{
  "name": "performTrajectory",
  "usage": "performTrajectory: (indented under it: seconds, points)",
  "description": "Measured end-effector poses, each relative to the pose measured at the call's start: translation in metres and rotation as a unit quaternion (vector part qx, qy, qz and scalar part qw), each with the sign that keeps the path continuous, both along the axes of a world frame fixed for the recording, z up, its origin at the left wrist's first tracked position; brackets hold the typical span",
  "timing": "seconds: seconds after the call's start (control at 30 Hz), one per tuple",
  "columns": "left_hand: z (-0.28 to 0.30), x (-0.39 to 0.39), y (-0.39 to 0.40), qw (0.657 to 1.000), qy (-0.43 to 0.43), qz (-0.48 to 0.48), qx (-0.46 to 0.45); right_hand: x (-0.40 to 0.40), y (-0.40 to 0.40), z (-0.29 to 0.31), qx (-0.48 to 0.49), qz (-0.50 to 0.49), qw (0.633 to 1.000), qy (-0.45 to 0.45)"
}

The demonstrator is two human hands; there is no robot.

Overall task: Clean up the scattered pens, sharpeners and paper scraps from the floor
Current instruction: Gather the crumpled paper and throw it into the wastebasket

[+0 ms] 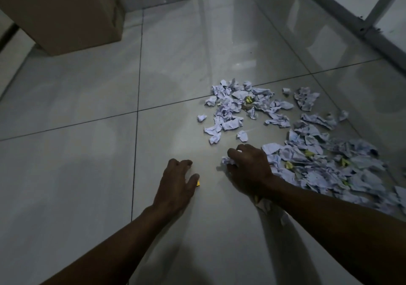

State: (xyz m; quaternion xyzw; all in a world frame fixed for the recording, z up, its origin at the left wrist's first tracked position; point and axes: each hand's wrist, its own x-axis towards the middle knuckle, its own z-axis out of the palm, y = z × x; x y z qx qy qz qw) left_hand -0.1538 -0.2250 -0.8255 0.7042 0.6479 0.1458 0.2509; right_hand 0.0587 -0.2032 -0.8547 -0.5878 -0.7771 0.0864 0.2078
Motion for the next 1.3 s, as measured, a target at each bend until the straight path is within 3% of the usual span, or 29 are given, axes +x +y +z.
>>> performTrajectory:
  seconds: [0.13, 0.27, 0.37, 0.5, 0.63, 0.83, 1.03, 1.2, 1.3]
  points:
    - [-0.008, 0.009, -0.016, 0.999, 0.001, -0.014, 0.033, 0.011, 0.002, 0.014, -0.042, -0.095, 0.98, 0.167]
    - [-0.015, 0.017, -0.019, 0.996, 0.016, -0.018, 0.089, 0.025, 0.01, 0.029, -0.047, -0.221, 0.909, 0.351]
    - [-0.018, 0.02, -0.02, 0.995, 0.048, 0.007, 0.087, 0.038, 0.015, 0.042, -0.063, -0.297, 0.834, 0.461]
    - [-0.015, 0.03, -0.018, 0.994, 0.098, 0.003, 0.053, 0.049, 0.014, 0.059, -0.077, -0.347, 0.698, 0.622]
    - [-0.002, 0.055, 0.008, 0.994, 0.062, -0.044, 0.078, 0.058, 0.007, 0.069, -0.109, -0.356, 0.607, 0.702]
    - [0.004, 0.092, 0.076, 0.984, 0.084, -0.07, 0.144, 0.068, -0.007, 0.068, -0.094, -0.374, 0.584, 0.714]
    - [-0.019, 0.094, 0.139, 0.983, 0.143, -0.045, 0.103, 0.07, -0.009, 0.074, -0.074, -0.371, 0.635, 0.674]
    - [-0.04, 0.089, 0.151, 0.988, 0.083, -0.106, 0.073, 0.075, 0.002, 0.078, -0.04, -0.366, 0.649, 0.665]
    - [-0.044, 0.093, 0.145, 0.977, 0.077, -0.176, 0.099, 0.072, 0.006, 0.077, -0.021, -0.36, 0.657, 0.662]
